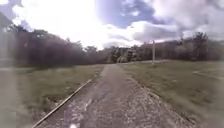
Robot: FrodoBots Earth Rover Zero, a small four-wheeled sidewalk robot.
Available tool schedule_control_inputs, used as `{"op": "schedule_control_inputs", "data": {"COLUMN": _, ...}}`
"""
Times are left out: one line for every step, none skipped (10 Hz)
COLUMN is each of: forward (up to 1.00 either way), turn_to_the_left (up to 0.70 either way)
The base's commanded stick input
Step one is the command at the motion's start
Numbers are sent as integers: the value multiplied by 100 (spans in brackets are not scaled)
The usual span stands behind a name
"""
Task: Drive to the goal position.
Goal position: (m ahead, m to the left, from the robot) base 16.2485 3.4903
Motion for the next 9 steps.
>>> {"op": "schedule_control_inputs", "data": {"forward": 70, "turn_to_the_left": 1}}
{"op": "schedule_control_inputs", "data": {"forward": 70, "turn_to_the_left": 1}}
{"op": "schedule_control_inputs", "data": {"forward": 70, "turn_to_the_left": 1}}
{"op": "schedule_control_inputs", "data": {"forward": 70, "turn_to_the_left": 1}}
{"op": "schedule_control_inputs", "data": {"forward": 70, "turn_to_the_left": 1}}
{"op": "schedule_control_inputs", "data": {"forward": 70, "turn_to_the_left": 1}}
{"op": "schedule_control_inputs", "data": {"forward": 70, "turn_to_the_left": 1}}
{"op": "schedule_control_inputs", "data": {"forward": 70, "turn_to_the_left": 1}}
{"op": "schedule_control_inputs", "data": {"forward": 70, "turn_to_the_left": 1}}
